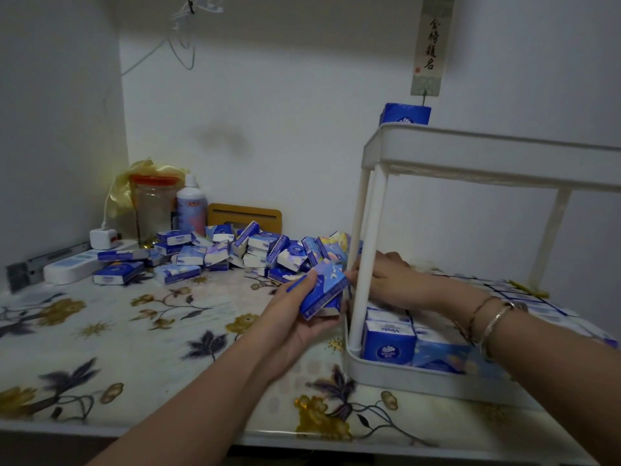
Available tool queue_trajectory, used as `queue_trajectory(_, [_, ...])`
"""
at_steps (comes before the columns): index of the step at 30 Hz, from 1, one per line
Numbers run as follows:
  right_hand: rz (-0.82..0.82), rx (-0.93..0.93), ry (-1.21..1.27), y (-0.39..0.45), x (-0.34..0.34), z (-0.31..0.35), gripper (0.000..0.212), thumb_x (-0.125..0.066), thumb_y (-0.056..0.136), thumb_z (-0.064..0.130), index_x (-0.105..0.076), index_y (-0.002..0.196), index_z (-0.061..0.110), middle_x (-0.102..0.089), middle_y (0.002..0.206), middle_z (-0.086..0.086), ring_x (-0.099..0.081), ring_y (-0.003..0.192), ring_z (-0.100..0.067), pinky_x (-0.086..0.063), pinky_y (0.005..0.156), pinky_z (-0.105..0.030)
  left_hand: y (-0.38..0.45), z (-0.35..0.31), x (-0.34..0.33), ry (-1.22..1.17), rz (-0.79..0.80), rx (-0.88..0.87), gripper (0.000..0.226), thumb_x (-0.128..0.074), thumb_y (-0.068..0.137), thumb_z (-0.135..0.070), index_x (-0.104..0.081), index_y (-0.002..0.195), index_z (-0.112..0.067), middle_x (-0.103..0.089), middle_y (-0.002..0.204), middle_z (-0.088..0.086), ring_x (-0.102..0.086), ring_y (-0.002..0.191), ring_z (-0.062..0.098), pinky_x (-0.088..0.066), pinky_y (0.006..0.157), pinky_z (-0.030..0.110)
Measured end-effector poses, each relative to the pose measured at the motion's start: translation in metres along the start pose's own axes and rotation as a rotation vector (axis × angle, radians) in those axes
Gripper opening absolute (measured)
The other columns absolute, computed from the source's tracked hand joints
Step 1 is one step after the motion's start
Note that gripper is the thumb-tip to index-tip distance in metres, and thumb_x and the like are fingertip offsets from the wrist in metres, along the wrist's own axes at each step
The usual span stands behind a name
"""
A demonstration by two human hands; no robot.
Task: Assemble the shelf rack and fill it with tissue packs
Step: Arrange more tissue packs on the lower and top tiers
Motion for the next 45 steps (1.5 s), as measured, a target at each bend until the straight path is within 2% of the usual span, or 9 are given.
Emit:
queue_trajectory(5, [-0.01,-0.122,-0.171,0.016,-0.011,-0.018,0.062,-0.042,0.074,0.068,-0.046,0.115,0.022,-0.045,0.116,-0.009,-0.043,0.112,-0.034,-0.037,0.099,-0.048,0.009,0.002,0.006,0.083,-0.069,-0.004,0.044,-0.063,0.09,-0.018,-0.044,0.128,-0.007,-0.065,0.116,0.025,-0.065,0.106,0.038,-0.049,0.093,0.057])
queue_trajectory(8, [-0.09,-0.187,-0.153,0.021,-0.013,-0.024,0.083,-0.048,0.071,0.069,-0.037,0.133,0.014,-0.043,0.124,-0.014,-0.041,0.114,-0.035,-0.037,0.094,-0.044,0.011,-0.003,0.008,0.139,-0.13,-0.068,0.044,-0.064,0.09,-0.02,-0.046,0.128,-0.008,-0.067,0.114,0.02,-0.068,0.098,0.032,-0.054,0.089,0.05])
queue_trajectory(13, [-0.282,-0.147,0.118,-0.004,0.019,-0.004,0.014,-0.052,0.091,0.025,-0.048,0.095,0.012,-0.051,0.1,-0.009,-0.049,0.097,-0.027,-0.032,0.073,-0.029,0.003,-0.031,0.003,0.269,-0.152,-0.172,0.045,-0.064,0.089,-0.029,-0.047,0.128,-0.011,-0.065,0.118,0.017,-0.067,0.101,0.03,-0.056,0.084,0.051])
queue_trajectory(21, [-0.374,-0.059,0.461,-0.098,0.066,0.056,0.025,-0.047,0.089,0.015,-0.062,0.074,0.002,-0.07,0.064,-0.007,-0.059,0.047,-0.017,-0.052,0.054,-0.035,-0.056,-0.086,-0.034,0.543,-0.217,-0.488,0.029,-0.058,0.092,-0.038,-0.05,0.11,-0.018,-0.066,0.1,0.013,-0.069,0.066,0.017,-0.057,0.055,0.03])
queue_trajectory(24, [-0.373,0.081,0.653,-0.115,0.082,0.092,0.012,-0.052,0.093,0.022,-0.06,0.091,0.012,-0.069,0.084,-0.007,-0.065,0.062,-0.019,-0.054,0.054,-0.034,-0.08,-0.102,-0.056,0.624,-0.172,-0.596,0.021,-0.058,0.093,-0.036,-0.053,0.1,-0.017,-0.062,0.11,0.016,-0.07,0.082,0.027,-0.056,0.057,0.032])
queue_trajectory(28, [-0.286,0.153,0.792,-0.115,0.114,0.131,0.037,-0.051,0.095,0.037,-0.045,0.13,0.026,-0.06,0.113,0.001,-0.066,0.097,-0.02,-0.059,0.074,-0.038,-0.108,-0.125,-0.101,0.687,-0.078,-0.725,0.019,-0.057,0.093,-0.034,-0.054,0.098,-0.016,-0.065,0.099,0.006,-0.069,0.073,0.013,-0.058,0.06,0.033])
queue_trajectory(31, [-0.267,0.226,0.864,-0.114,0.147,0.147,0.03,-0.043,0.101,0.03,-0.051,0.128,0.022,-0.065,0.114,-0.007,-0.067,0.096,-0.023,-0.059,0.077,-0.037,-0.114,-0.144,-0.137,0.649,0.003,-0.772,0.015,-0.056,0.094,-0.031,-0.054,0.098,-0.017,-0.067,0.091,0.002,-0.067,0.071,0.01,-0.056,0.059,0.028])
queue_trajectory(39, [-0.452,0.144,0.906,-0.09,0.236,0.107,0.026,-0.052,0.097,0.016,-0.055,0.12,0.004,-0.066,0.109,-0.017,-0.069,0.091,-0.025,-0.059,0.077,-0.031,-0.072,-0.178,-0.216,0.861,0.204,-0.664,0.032,-0.059,0.092,-0.018,-0.054,0.124,-0.018,-0.062,0.12,0.0,-0.061,0.107,0.015,-0.049,0.095,0.036])
queue_trajectory(45, [-0.473,0.033,0.68,-0.063,0.248,0.071,0.023,-0.053,0.091,0.008,-0.058,0.113,0.004,-0.065,0.11,-0.02,-0.067,0.098,-0.026,-0.056,0.088,-0.037,-0.031,-0.174,-0.236,1.087,0.109,-0.635,0.043,-0.064,0.085,-0.004,-0.054,0.125,-0.014,-0.063,0.12,0.003,-0.06,0.106,0.017,-0.052,0.075,0.021])
Point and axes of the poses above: each hand's wrist, its own y-axis towards the middle knuckle, its own x-axis out of the back of the hand, z = x × y, the point moved 5 cm from there along y, towards the middle knuckle
